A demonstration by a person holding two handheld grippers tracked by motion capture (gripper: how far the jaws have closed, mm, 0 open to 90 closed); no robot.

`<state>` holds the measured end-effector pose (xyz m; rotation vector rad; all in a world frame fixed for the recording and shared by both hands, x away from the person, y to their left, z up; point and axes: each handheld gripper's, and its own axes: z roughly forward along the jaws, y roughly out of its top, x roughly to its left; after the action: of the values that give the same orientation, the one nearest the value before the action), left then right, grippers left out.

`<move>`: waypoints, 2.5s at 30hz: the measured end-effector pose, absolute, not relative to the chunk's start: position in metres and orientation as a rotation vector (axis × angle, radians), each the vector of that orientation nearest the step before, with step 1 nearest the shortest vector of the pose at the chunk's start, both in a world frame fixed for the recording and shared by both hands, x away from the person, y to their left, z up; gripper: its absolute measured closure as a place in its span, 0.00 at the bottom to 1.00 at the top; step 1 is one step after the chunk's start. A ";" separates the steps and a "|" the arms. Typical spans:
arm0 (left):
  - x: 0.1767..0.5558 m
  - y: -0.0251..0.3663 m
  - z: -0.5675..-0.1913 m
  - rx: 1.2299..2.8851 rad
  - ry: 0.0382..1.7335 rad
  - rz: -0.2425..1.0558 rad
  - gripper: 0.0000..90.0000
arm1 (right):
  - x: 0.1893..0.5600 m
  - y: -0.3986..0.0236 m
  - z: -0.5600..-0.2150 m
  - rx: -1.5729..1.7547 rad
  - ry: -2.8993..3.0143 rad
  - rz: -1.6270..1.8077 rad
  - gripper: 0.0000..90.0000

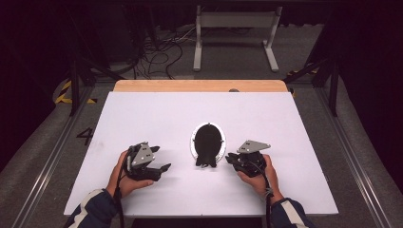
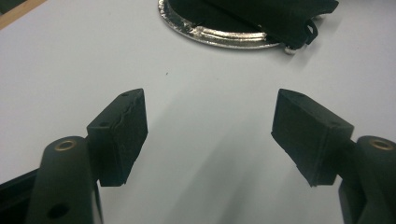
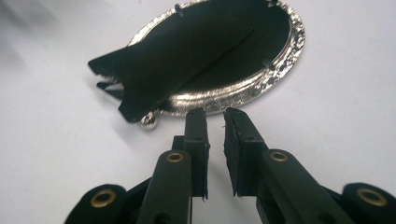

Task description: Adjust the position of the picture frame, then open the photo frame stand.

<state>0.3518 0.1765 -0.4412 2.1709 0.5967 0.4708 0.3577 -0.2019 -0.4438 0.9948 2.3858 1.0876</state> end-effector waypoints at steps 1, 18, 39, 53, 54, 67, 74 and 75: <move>0.349 0.180 -0.442 2.164 0.602 0.469 0.28 | 0.356 -0.203 -0.444 0.982 2.392 1.073 0.89; 0.315 0.230 -0.457 2.211 0.659 0.499 0.24 | 0.343 -0.200 -0.446 0.931 2.514 1.059 0.83; 0.316 0.239 -0.462 2.190 0.730 0.516 0.22 | 0.346 -0.168 -0.451 0.872 2.595 0.995 0.76; 0.322 0.238 -0.465 2.182 0.743 0.425 0.21 | 0.357 -0.161 -0.449 0.978 2.605 1.008 0.76; 0.322 0.238 -0.466 2.182 0.745 0.422 0.21 | 0.358 -0.161 -0.449 0.996 2.604 1.016 0.76; 0.322 0.236 -0.467 2.193 0.749 0.403 0.20 | 0.369 -0.175 -0.457 1.259 2.571 1.286 0.72; 0.323 0.233 -0.468 2.189 0.772 0.412 0.22 | 0.380 -0.188 -0.463 1.472 2.516 1.509 0.72; 0.323 0.232 -0.468 2.188 0.774 0.412 0.22 | 0.382 -0.190 -0.463 1.502 2.501 1.550 0.72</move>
<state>0.3228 0.2322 -0.4682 2.1877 0.7735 0.4123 0.3825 -0.1898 -0.4632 1.5023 2.5006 1.5502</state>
